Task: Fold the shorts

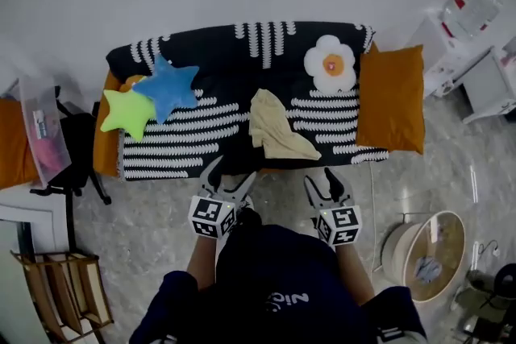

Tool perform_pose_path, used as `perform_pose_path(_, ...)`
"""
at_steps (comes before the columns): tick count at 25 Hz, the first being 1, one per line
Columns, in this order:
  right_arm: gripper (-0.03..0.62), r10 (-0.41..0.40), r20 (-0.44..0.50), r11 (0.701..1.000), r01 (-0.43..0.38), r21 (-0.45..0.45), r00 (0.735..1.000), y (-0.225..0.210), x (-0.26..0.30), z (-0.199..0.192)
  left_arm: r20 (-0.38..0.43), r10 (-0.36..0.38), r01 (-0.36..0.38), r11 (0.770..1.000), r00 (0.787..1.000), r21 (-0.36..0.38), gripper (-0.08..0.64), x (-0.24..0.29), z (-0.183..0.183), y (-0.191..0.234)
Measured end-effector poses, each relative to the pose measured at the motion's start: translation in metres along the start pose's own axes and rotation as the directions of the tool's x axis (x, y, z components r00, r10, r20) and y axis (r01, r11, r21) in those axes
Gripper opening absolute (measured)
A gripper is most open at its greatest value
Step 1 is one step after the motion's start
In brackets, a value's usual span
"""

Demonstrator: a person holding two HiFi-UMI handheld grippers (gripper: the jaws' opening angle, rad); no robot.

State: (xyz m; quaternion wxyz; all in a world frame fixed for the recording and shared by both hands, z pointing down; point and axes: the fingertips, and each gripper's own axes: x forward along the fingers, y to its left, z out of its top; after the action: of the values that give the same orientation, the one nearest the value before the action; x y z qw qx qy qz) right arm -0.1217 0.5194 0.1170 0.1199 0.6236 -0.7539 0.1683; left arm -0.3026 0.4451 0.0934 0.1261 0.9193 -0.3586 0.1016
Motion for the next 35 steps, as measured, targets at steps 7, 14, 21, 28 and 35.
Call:
perform_pose_path(7,0.212,-0.128,0.015,0.991,0.127,0.045,0.992,0.003,0.055,0.020,-0.056,-0.120,0.124,0.990,0.991,0.067,0.322,0.042,0.014,0.048)
perform_pose_path(14,0.201,-0.174,-0.001,0.984,0.174,0.038,0.985,0.012,0.101,0.029,-0.079,-0.153,0.159,0.984,0.985,0.077,0.322,0.064,0.023,0.092)
perform_pose_path(21,0.199,-0.136,-0.053,0.990,0.134,-0.032,0.989,0.001,0.143,0.042,-0.123,-0.143,0.150,0.987,0.982,0.049,0.322,0.093,0.017,0.114)
perform_pose_path(28,0.184,-0.071,-0.147,0.997,0.070,-0.013,0.987,-0.037,0.200,0.039,-0.175,-0.087,0.089,0.996,0.981,0.005,0.322,0.147,0.010,0.132)
perform_pose_path(35,0.161,0.052,-0.237,0.999,-0.049,0.022,0.970,-0.077,0.275,0.034,-0.252,-0.040,0.025,0.998,0.967,-0.062,0.322,0.217,-0.003,0.156)
